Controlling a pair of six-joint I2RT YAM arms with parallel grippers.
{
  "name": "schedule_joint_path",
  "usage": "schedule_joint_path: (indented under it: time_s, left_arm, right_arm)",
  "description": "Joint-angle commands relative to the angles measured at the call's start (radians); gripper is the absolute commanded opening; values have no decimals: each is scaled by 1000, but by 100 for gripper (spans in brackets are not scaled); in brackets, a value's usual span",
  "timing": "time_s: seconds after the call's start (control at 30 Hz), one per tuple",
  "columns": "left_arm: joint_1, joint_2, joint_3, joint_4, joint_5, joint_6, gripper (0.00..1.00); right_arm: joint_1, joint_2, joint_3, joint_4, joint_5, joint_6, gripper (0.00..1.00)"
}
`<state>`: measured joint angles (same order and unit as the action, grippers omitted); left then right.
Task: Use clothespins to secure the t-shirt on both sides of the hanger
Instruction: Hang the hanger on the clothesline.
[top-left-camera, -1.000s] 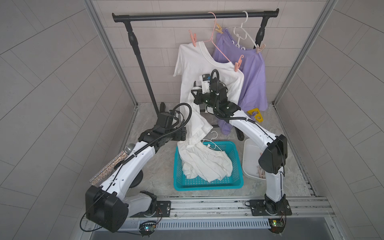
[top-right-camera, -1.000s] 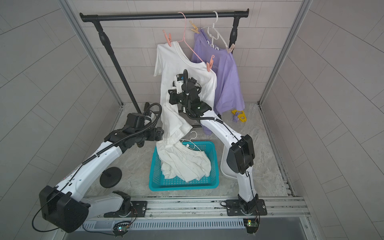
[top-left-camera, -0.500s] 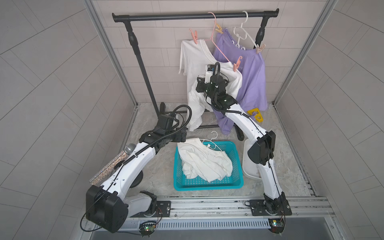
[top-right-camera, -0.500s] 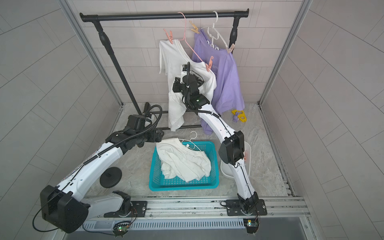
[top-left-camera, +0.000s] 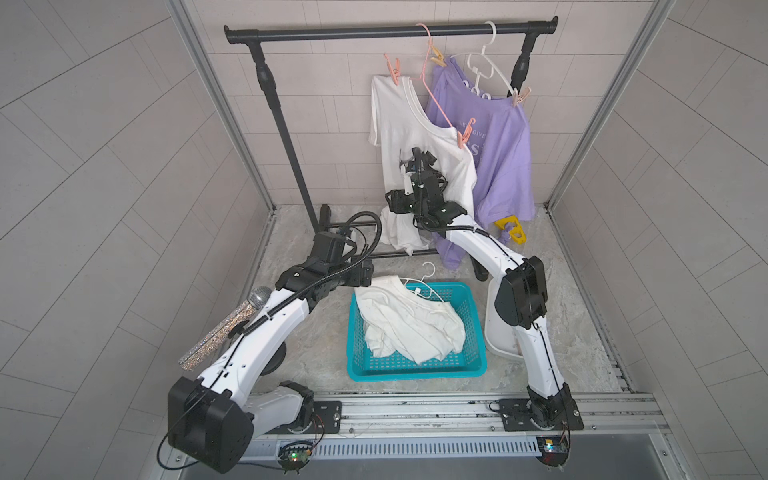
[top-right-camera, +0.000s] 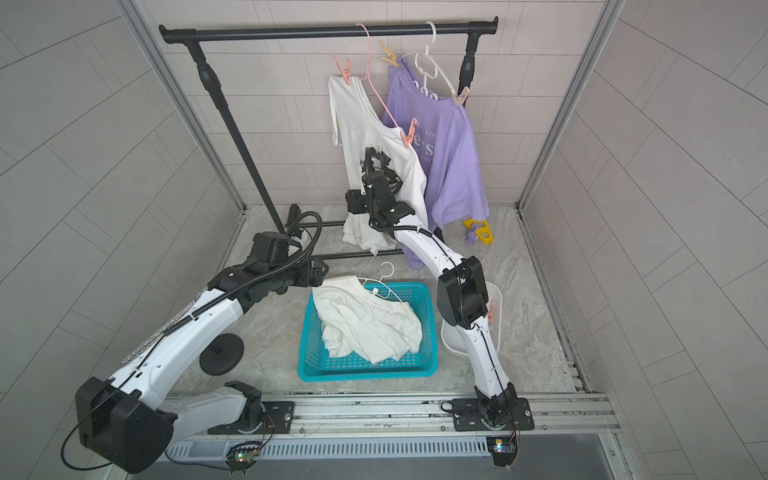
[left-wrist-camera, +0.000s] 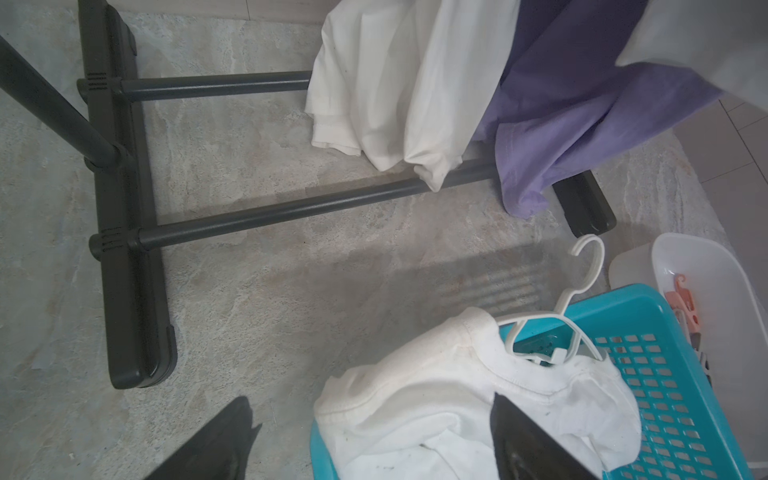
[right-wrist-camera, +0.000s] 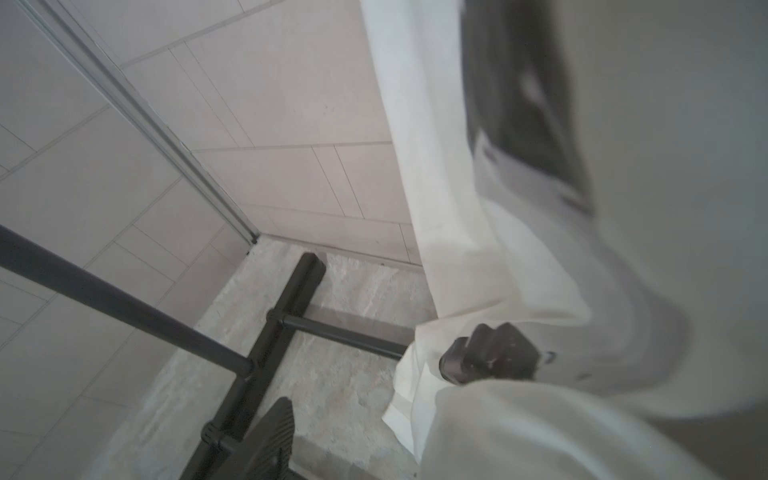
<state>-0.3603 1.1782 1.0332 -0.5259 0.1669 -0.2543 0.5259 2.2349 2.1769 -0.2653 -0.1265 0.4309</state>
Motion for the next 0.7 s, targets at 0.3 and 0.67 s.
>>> schedule_joint_path:
  time_s: [0.3,0.67]
  left_arm:
    - [4,-62,-51,71,51,26,100]
    - [4,-49,-68,126,69,20,100]
  right_arm:
    - [65,-237,-251,-116,60,-170,100]
    - [97,-573,-614,-105,221,-153,100]
